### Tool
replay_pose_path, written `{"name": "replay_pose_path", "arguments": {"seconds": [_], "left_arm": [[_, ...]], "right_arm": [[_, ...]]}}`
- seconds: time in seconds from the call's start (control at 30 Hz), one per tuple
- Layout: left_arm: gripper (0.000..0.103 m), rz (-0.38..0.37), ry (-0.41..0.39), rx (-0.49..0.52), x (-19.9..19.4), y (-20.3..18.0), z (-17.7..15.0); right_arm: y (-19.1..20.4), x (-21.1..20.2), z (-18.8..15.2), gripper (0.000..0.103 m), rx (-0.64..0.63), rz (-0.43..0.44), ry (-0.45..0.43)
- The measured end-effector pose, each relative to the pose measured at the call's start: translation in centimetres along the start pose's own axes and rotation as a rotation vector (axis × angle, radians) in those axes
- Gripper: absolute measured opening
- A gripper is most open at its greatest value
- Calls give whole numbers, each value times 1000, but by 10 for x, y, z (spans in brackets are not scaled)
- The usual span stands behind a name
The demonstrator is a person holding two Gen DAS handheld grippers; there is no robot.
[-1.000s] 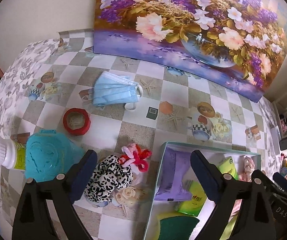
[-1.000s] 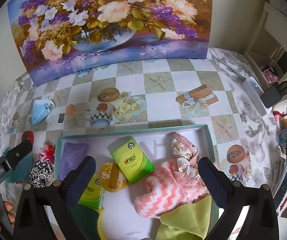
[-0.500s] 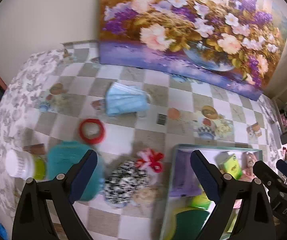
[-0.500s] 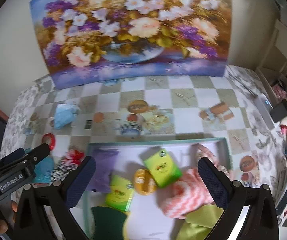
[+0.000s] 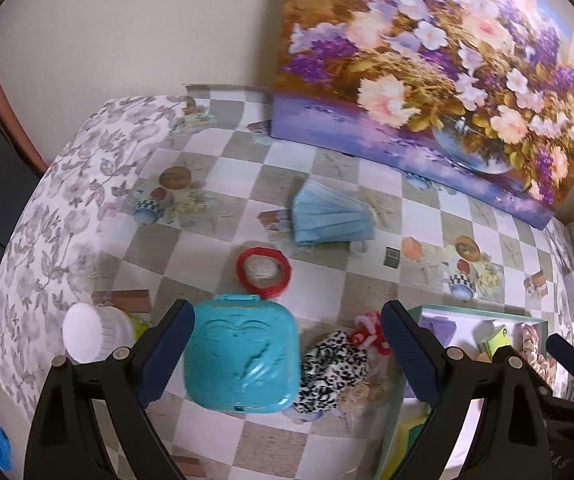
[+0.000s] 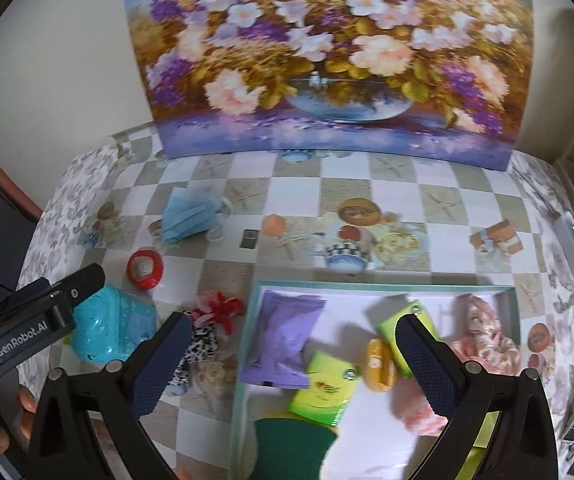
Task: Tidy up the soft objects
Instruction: 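Move both tools from the tray back toward the red tape and scrunchie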
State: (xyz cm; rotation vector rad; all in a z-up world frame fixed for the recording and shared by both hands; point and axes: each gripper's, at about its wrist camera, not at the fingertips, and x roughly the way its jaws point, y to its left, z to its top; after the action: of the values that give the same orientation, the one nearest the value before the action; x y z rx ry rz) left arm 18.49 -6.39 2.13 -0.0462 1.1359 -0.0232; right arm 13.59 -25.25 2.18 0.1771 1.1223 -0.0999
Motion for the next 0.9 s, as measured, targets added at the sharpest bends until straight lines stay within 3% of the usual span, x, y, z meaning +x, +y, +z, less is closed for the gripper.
{"name": "replay_pose_path", "arguments": {"seconds": [0.53, 0.77, 0.9], "left_arm": [[94, -6, 12, -69, 11, 57, 11], [94, -68, 111, -25, 44, 64, 26], [94, -52, 164, 7, 65, 64, 36]], "right_arm": [[43, 35, 2, 103, -36, 108, 34], [45, 63, 3, 103, -49, 99, 71], [52, 79, 5, 100, -55, 122, 89]]}}
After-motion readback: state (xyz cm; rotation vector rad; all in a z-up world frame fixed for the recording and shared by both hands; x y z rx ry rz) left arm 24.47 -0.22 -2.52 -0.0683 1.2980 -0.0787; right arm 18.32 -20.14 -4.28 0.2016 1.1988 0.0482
